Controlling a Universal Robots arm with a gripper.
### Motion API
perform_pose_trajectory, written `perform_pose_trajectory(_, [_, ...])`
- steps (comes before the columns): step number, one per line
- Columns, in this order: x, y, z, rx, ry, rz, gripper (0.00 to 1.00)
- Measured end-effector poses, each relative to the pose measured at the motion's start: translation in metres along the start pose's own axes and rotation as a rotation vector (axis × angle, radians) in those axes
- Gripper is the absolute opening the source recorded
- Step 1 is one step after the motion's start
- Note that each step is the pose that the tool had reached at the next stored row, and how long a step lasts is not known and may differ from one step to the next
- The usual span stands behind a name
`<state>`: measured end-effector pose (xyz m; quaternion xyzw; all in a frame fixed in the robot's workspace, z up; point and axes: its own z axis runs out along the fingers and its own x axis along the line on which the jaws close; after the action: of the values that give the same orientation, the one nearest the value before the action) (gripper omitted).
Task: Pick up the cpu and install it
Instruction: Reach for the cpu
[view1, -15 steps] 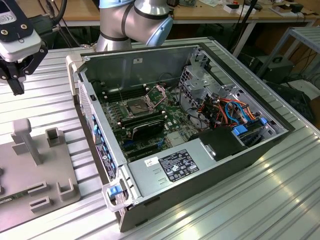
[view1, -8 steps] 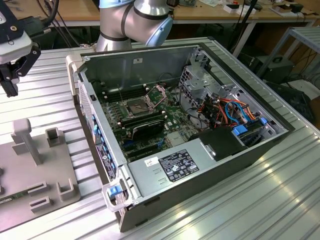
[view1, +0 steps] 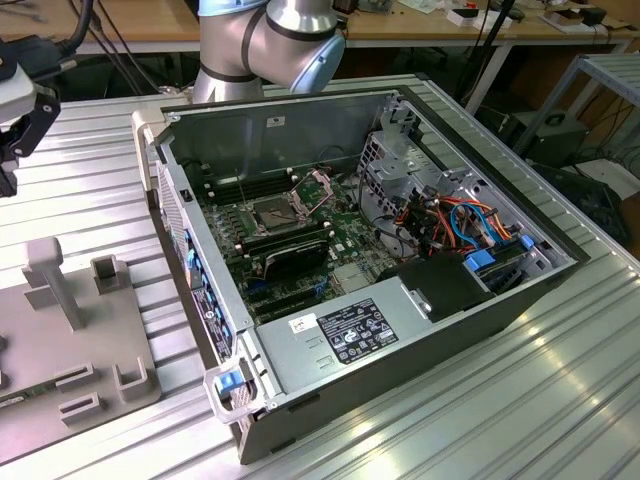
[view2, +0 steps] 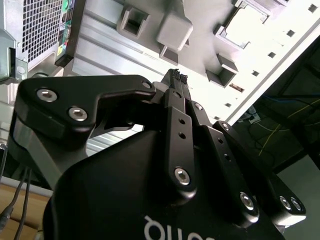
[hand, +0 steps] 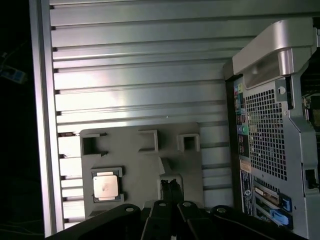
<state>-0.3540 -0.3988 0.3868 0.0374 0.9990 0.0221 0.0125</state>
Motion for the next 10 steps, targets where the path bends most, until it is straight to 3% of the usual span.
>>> perform_pose_trajectory(10, [0.0148, -0.0012, 0.0006, 0.0000, 0.0000, 0.000, 0.11])
